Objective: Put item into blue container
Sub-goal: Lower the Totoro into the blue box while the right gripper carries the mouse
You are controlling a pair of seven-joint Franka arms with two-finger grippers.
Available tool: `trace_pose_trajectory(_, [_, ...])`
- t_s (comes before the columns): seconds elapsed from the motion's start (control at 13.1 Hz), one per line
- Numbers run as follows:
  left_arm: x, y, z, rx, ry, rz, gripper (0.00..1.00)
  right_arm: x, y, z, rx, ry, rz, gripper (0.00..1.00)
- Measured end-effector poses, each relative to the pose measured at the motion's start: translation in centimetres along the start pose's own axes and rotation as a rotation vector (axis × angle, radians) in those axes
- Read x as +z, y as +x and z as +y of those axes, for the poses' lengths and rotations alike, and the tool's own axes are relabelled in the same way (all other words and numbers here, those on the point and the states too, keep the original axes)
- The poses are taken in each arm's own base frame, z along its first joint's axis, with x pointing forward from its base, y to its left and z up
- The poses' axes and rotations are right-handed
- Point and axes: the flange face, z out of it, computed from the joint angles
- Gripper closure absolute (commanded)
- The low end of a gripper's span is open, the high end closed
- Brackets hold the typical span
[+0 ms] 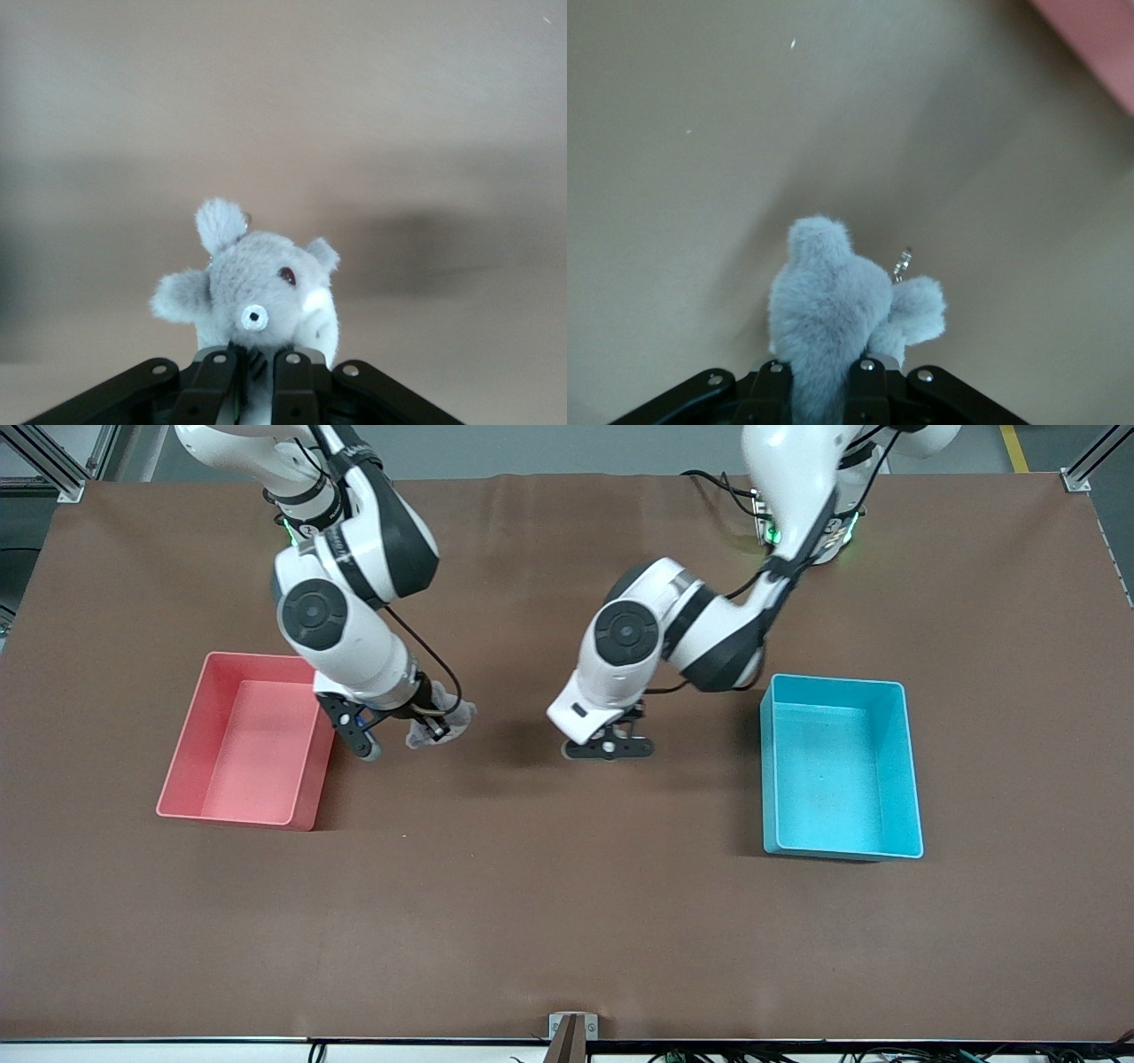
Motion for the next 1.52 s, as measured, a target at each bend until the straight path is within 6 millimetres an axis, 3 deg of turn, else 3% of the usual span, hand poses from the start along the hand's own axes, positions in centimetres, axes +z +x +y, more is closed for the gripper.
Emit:
trace_pose_trajectory(0.15, [-3.7,2.2,-6.6,0.097,0.045,-0.01,0.93,2.9,-3.2,-1.1,0.039,0.015,0.015,0.97])
trace_pose_trajectory(0.38, [-4.7,3.8,-14.8,0.204,0.135,-0.024,0.96,7.8,-8.6,-3.1,0.119,0.051,0.037,0.97])
trace_pose_trajectory(0.69, [-3.0,2.3,-21.6,0.227,0.147,-0.046,0.96,11.9,-12.9,-5.9,0.188,0.05,0.053,0.9])
trace_pose_trajectory(0.84, [-1.3,1.8,-26.4,0.279,0.133,-0.019,0.95,14.5,-14.6,-6.3,0.183,0.032,0.065,0.89])
trace_pose_trajectory(1.07, [1.7,1.2,-33.9,0.342,0.116,-0.022,0.94,16.4,-15.1,-6.2,0.166,0.014,0.09,0.89])
trace_pose_trajectory(1.22, [3.8,0.7,-36.5,0.36,0.107,-0.016,0.94,17.0,-14.8,-6.0,0.15,0.004,0.118,0.89])
trace_pose_trajectory(1.29, [4.8,0.5,-37.2,0.364,0.104,-0.014,0.94,17.3,-14.7,-5.9,0.145,-0.002,0.137,0.76])
trace_pose_trajectory(1.37, [5.8,0.3,-37.6,0.362,0.101,-0.017,0.94,17.6,-14.6,-5.9,0.143,-0.007,0.152,0.29])
trace_pose_trajectory(1.45, [6.9,0.3,-37.7,0.363,0.097,-0.022,0.94,17.8,-14.6,-5.8,0.143,-0.009,0.157,0.0])
trace_pose_trajectory(1.52, [8.0,0.3,-37.7,0.365,0.094,-0.028,0.93,17.8,-14.6,-5.8,0.144,-0.009,0.158,0.0])
